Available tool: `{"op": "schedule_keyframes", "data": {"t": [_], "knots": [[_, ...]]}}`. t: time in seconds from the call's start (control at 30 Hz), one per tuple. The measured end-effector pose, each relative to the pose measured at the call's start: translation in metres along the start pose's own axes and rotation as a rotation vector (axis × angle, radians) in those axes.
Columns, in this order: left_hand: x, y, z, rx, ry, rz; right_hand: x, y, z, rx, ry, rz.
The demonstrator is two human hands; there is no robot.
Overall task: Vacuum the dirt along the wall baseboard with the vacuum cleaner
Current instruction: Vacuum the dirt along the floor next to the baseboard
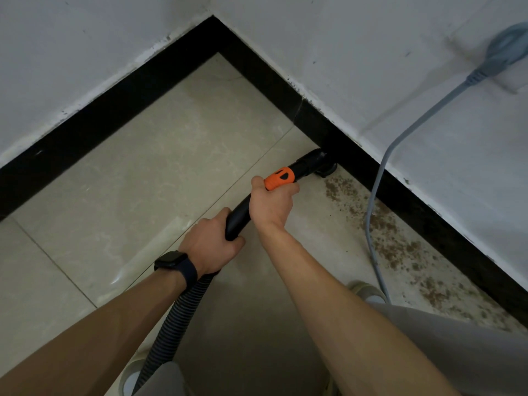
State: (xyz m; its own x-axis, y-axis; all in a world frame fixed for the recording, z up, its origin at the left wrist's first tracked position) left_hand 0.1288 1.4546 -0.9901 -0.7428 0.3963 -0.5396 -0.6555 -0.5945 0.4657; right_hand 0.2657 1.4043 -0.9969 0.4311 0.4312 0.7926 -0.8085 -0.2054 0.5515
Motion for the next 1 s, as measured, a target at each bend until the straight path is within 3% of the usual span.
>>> {"op": "schedule_keyframes", "data": {"t": [0.37, 1.0], "knots": [[-0.003, -0.002, 0.004, 0.02, -0.017, -0.027, 0.003, 0.001, 0.002, -0.019, -0.043, -0.015], [0.052, 0.044, 0.012, 0.073, -0.008, -0.025, -0.031, 0.061, -0.02, -0.011, -0.04, -0.042]]}}
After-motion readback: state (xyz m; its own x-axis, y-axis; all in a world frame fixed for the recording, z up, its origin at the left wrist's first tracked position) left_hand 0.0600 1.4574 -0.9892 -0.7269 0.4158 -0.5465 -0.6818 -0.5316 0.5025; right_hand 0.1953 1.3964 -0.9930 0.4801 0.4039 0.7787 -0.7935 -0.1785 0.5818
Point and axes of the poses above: each hand's wrist, its own y-axis away from the middle knuckle, its own z-axis out of the back of the hand, x = y × z, the point moved 4 cm from there along -y, towards the middle knuckle, and after that the axes turned 1 degree about -x, right-handed, at the moved point
